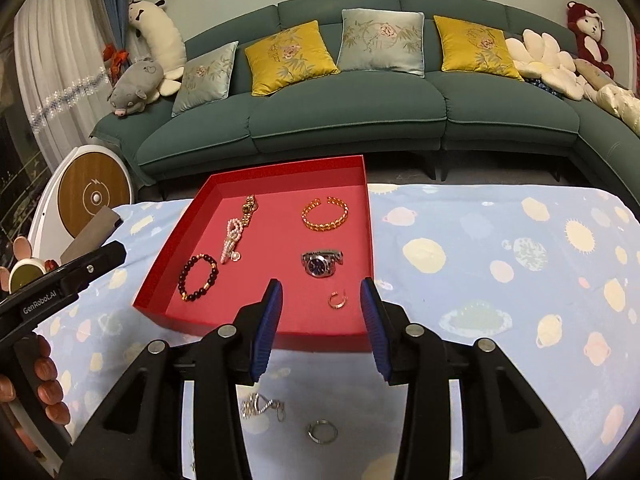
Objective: Organize jewelry
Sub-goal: 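Move both open tools back over the remaining jewelry on the bed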
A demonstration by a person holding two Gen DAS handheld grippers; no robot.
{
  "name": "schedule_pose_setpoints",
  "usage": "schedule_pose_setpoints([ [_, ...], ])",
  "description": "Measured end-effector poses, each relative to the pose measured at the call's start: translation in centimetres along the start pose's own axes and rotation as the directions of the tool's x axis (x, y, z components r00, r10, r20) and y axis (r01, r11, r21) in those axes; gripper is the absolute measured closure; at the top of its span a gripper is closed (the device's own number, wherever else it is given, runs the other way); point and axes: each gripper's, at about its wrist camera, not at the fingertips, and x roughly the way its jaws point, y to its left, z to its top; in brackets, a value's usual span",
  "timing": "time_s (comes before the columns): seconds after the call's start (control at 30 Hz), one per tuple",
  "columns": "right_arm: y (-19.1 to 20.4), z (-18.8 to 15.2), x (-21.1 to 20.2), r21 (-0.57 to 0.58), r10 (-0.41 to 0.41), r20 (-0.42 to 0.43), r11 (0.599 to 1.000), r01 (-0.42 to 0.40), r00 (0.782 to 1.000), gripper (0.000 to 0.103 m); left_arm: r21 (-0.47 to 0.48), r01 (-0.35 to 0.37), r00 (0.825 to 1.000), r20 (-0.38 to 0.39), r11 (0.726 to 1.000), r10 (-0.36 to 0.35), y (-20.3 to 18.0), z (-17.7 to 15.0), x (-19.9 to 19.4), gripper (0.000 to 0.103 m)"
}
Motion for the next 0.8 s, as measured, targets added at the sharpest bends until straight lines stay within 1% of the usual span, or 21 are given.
schedule_pose_setpoints([
  [0.07,-0.6,-0.8,-1.2,0.026,0.003,-0.007,1.0,-0.003,1.0,0.064,-0.014,0.0,1.0,-0.016,1.0,0.0,1.1,-1.4,-1.1,0.049],
  [0.1,-0.9,-1.1,-1.7,0.038,0.007,-0.01,0.999,-0.007,1.0,0.064,-0.019,-0.012,1.0,-0.022,1.0,0.011,1.7,-2.1,-1.7,0.049],
  [0.23,-1.1,-2.8,-3.7,0.029,-0.003,-0.004,1.0,0.003,1.0,0.063,-0.057,-0.04,0.998,-0.045,0.998,0.037,4.1,-5.2,-3.7,0.049],
  [0.33,-1.3,-4.5,-5.1,0.027,-0.009,-0.005,1.0,0.01,1.0,0.055,-0.07,-0.055,0.997,-0.064,0.996,0.051,5.2,-7.6,-4.7,0.049],
  [0.4,-1.4,-5.9,-5.6,0.043,-0.001,-0.023,0.999,0.002,1.0,0.054,-0.075,-0.058,0.994,-0.094,0.995,0.051,5.7,-9.2,-4.6,0.049],
  [0.47,-1.5,-7.1,-5.8,0.056,0.008,-0.046,0.998,-0.006,0.999,0.054,-0.061,-0.056,0.991,-0.125,0.997,0.048,5.6,-10.4,-4.1,0.049],
  [0.63,-0.9,-9.4,-5.8,0.055,0.025,-0.088,0.998,-0.02,0.996,0.054,0.026,-0.073,0.987,-0.145,0.997,0.076,4.5,-13.2,-2.9,0.049],
  [0.73,-0.4,-10.0,-5.4,0.007,-0.006,-0.093,1.0,0.007,0.996,0.054,0.052,-0.082,0.986,-0.143,0.995,0.089,4.1,-13.7,-2.2,0.049],
  [0.8,-0.6,-10.3,-5.1,0.003,-0.015,-0.098,1.0,0.016,0.995,0.054,0.058,-0.076,0.985,-0.151,0.995,0.084,4.0,-13.8,-1.8,0.049],
])
